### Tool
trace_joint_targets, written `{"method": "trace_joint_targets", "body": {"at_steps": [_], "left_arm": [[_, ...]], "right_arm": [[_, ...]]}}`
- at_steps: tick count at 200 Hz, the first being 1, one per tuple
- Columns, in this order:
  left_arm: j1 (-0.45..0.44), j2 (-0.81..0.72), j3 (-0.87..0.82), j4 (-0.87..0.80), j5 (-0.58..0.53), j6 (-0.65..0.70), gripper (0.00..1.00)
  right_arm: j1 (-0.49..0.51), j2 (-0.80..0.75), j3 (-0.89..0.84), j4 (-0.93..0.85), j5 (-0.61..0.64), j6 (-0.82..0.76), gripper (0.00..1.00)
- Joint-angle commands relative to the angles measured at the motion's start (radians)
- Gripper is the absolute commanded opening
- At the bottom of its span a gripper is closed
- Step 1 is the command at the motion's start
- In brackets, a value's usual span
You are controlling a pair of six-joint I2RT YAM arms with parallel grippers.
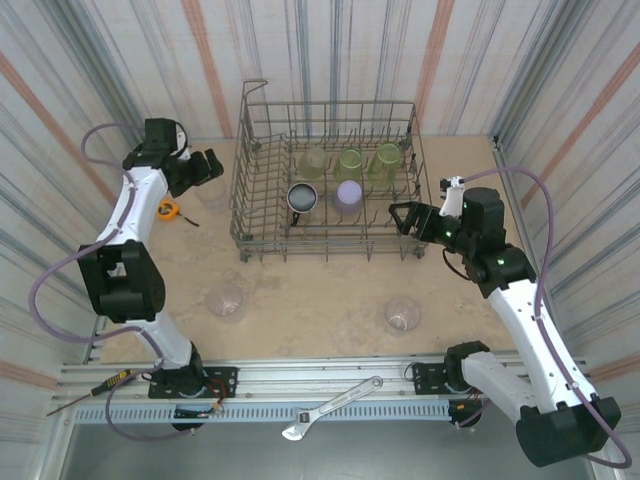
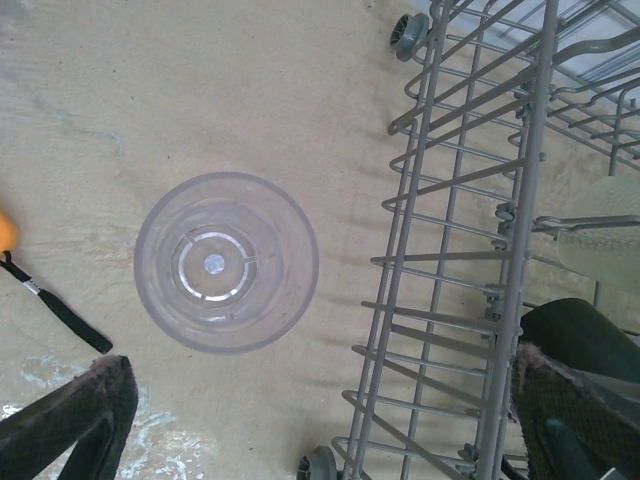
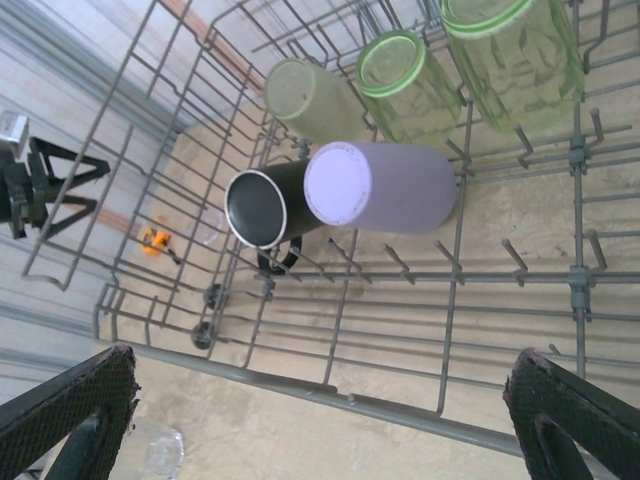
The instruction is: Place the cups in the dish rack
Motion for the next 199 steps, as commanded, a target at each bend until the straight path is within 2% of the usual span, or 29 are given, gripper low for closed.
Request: {"method": "trace_joint_targets", "body": {"at_steps": [1,69,131,186,199], "left_arm": [[-0.026,0.035,0.055,-0.040,-0.052,0.007,0.99],[-0.050,0.143,0.127,-0.065,-0.120,-0.037,0.99],[-0.094,0.224,0.178,-0.084,-0.208,-0.041,0.94],[-0.094,0.298,0.235,-0.109,-0.213,-0.039,0.77],[-0.094,0.314,0.239,-0.111,-0.212,-0.038,0.71]], "right_arm": [[-0.007,-0.009,-0.016,0.016,0.011,-0.012,0.99],[-0.015,-0.017,-0.011,-0.007,0.003,-0.016,0.99],[-0.037,-0.061,-0.001,-0.053,0.018,-0.034,0.99],[-0.044,-0.068,0.002,-0.074,0.014,-0.024,0.99],[-0.045,-0.077,0.000,-0.074,0.015,-0.020,0.99]]}}
